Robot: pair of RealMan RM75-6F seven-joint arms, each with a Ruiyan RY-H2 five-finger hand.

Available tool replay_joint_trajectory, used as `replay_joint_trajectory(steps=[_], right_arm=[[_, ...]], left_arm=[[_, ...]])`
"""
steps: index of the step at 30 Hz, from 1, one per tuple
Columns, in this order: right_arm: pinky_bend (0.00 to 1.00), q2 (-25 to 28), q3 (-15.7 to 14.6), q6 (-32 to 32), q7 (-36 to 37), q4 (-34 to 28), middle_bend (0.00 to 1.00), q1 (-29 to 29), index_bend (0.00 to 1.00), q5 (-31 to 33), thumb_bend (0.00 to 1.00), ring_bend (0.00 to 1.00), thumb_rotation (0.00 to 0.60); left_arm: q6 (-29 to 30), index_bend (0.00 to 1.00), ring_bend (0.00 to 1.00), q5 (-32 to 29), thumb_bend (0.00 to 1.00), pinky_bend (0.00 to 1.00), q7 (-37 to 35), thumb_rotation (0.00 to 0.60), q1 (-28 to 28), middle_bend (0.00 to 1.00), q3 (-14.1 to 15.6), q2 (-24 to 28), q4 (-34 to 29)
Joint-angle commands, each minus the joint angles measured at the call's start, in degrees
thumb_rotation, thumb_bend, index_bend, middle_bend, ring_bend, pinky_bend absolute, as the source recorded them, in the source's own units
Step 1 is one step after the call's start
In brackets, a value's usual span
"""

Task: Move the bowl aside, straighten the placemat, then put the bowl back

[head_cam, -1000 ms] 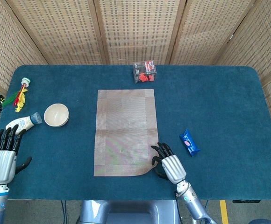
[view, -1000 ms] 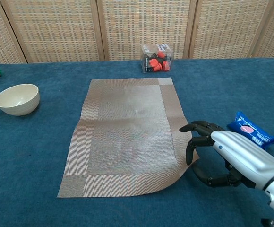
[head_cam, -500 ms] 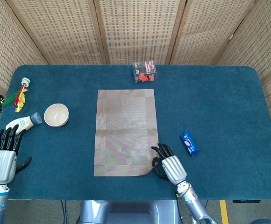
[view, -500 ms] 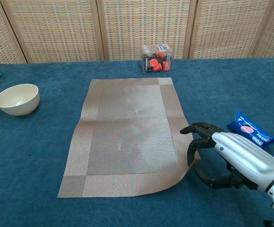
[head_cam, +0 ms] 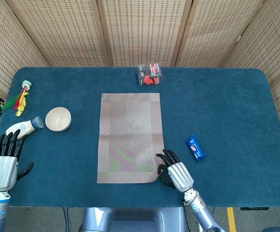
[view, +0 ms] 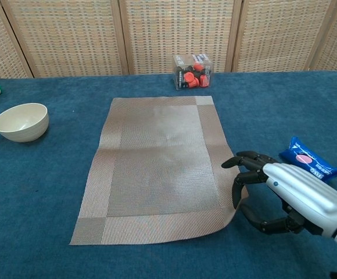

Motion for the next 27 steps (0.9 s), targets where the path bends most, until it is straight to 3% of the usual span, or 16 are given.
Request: replay_joint_trajectory(steps=[1, 12, 27], right_arm=[[0.12, -0.02, -0.06, 0.51, 0.00, 0.09, 0.24, -0.12, 0.61, -0.30, 0.66, 0.00, 0.600], [0.13, 2.23, 0.26, 2.93, -0.46, -1.29, 0.25, -0.59, 0.63, -1.16, 0.66, 0.01, 0.600], [0.14, 12.31, 4.25, 2.75, -1.06, -1.14, 0.27, -0.77, 0.65, 3.16, 0.66, 0.03, 0.600]], left_arm=[[0.03, 0.10, 0.00, 0.03, 0.18, 0.00, -0.06, 0.600, 0.01, 0.00, 0.00, 0.00, -0.02], [0.14, 0.10, 0.00, 0.29, 0.18, 0.00, 0.07, 0.600, 0.03, 0.00, 0.06, -0.09, 0.03], [-0.84, 0.10, 0.00, -0.64, 0.18, 0.00, 0.48, 0.600, -0.27, 0.00, -0.27, -0.45, 0.47]])
